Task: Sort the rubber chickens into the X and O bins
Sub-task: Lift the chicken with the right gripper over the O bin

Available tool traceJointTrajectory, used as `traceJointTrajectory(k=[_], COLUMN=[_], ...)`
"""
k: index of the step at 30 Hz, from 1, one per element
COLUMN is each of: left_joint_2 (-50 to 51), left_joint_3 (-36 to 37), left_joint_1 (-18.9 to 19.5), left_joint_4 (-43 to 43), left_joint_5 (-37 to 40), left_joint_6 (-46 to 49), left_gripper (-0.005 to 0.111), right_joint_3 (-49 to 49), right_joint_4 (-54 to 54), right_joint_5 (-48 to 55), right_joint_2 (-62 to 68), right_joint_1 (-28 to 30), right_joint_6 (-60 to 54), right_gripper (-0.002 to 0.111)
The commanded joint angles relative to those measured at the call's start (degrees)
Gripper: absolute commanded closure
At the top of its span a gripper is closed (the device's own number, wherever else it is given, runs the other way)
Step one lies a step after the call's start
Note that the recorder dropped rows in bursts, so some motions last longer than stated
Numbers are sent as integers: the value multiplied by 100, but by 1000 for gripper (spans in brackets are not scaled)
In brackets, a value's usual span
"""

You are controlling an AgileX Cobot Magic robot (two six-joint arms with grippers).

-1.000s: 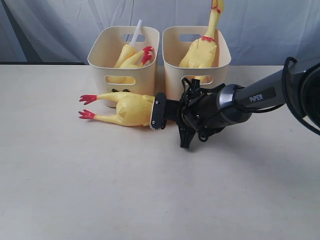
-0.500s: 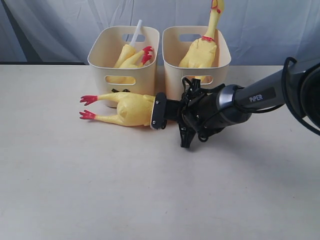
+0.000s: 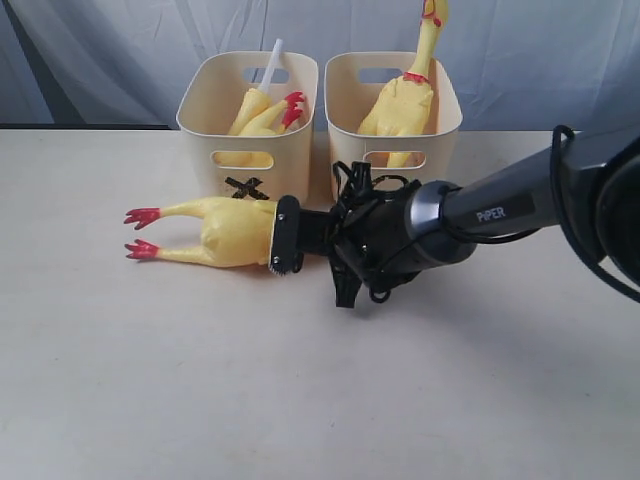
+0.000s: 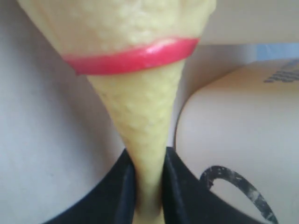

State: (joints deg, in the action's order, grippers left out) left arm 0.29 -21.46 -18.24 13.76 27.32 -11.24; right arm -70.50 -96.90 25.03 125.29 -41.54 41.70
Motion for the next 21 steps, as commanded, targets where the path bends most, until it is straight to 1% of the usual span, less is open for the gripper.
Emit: traceJointTrajectory(k=[1, 5, 9, 13, 18, 21], left_joint_2=[-29, -29, -29, -29, -29, -29], left_joint_3=[27, 27, 27, 27, 27, 27], left_joint_1=[-24, -24, -24, -24, -24, -24], left_joint_4=[-17, -17, -17, -17, -17, -17], left_joint_5=[-34, -34, -34, -34, -34, -34], left_joint_6=[-23, -23, -23, -23, -23, -23], left_gripper=[107, 107, 107, 107, 107, 107], right_joint_3=[-12, -12, -12, -12, -12, -12], right_joint_4=[734, 1375, 2336, 3607, 5502, 6263], right_joint_5=[401, 675, 610, 611, 587, 658], right_joint_2=[-178, -422, -853, -1346, -1960, -2289], right_joint_1=[-281, -464, -530, -541, -541, -526], right_joint_6=[-579, -1032, -1529, -2347, -3899, -4170], right_gripper=[109, 109, 109, 109, 109, 109])
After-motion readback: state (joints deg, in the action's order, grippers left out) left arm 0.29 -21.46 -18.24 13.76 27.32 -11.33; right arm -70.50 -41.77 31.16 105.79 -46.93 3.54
